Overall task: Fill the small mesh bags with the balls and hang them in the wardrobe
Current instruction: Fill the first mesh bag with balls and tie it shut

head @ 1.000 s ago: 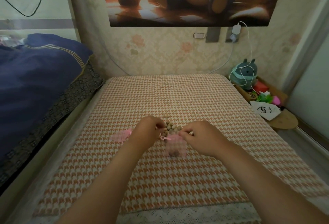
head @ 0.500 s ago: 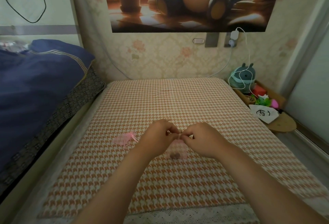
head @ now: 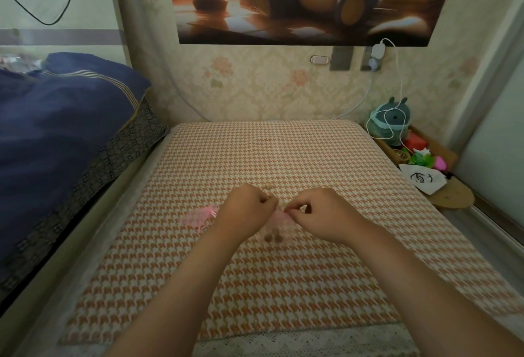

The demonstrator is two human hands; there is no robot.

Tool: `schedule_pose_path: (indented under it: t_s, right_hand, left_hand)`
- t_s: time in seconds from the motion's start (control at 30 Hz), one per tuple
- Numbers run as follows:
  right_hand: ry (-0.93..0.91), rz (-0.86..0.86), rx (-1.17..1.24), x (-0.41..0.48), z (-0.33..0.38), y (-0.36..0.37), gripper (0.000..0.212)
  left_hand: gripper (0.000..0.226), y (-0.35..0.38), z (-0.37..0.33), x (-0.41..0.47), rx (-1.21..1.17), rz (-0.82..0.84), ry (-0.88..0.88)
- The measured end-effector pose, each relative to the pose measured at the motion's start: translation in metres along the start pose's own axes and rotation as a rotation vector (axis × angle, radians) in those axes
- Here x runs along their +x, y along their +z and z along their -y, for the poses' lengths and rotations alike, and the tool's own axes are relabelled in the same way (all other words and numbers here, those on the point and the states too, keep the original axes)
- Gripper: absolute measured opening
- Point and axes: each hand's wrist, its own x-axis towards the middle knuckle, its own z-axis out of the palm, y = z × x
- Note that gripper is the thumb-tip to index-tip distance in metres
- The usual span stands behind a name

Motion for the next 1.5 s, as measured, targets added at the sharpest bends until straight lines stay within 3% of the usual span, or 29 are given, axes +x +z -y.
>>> schedule_pose_path:
  t_s: [0.13, 0.23, 0.53, 0.83, 1.0, 1.1, 1.17, 1.33, 1.5]
  right_hand:
    - [0.023, -0.103, 0.065, 0.007, -0.001, 0.005, 0.022]
    - [0.092, -0.100, -0.065, 0.016, -0.011, 0.015, 0.023]
    - [0.149, -0.021, -0.255, 0.035, -0.022, 0.045, 0.028]
    - [0.191, -0.062, -0.259, 0.041, -0.022, 0.053, 0.012]
    - [0.116, -0.245, 0.043, 0.038, -0.002, 0.035, 0.016]
    - [-0.012, -0.251, 0.230, 0.031, 0.026, 0.027, 0.011]
    - [-0.097, -0.204, 0.217, 0.024, 0.040, 0.027, 0.009]
    - [-0.205, -0.113, -0.119, 0.022, 0.044, 0.031, 0.020]
    - [-0.140, -0.165, -0.016, 0.028, 0.039, 0.030, 0.018]
  left_hand:
    - [0.030, -0.010, 0.008, -0.001, 0.021, -0.008, -0.025]
    - [0.018, -0.020, 0.012, -0.005, 0.006, 0.024, -0.057]
    - [0.022, -0.025, 0.014, -0.002, 0.045, 0.112, -0.077]
    - [0.024, -0.023, 0.024, 0.001, 0.041, 0.067, -0.052]
    - [0.023, -0.022, 0.024, -0.004, -0.006, 0.068, -0.031]
    - [0.025, -0.022, 0.024, -0.005, -0.022, 0.073, -0.029]
    - [0.026, -0.023, 0.024, -0.005, -0.020, 0.078, -0.030]
    - [0.028, -0.026, 0.028, -0.009, -0.040, 0.078, -0.021]
    - [0.026, -0.029, 0.036, -0.008, -0.017, 0.025, -0.048]
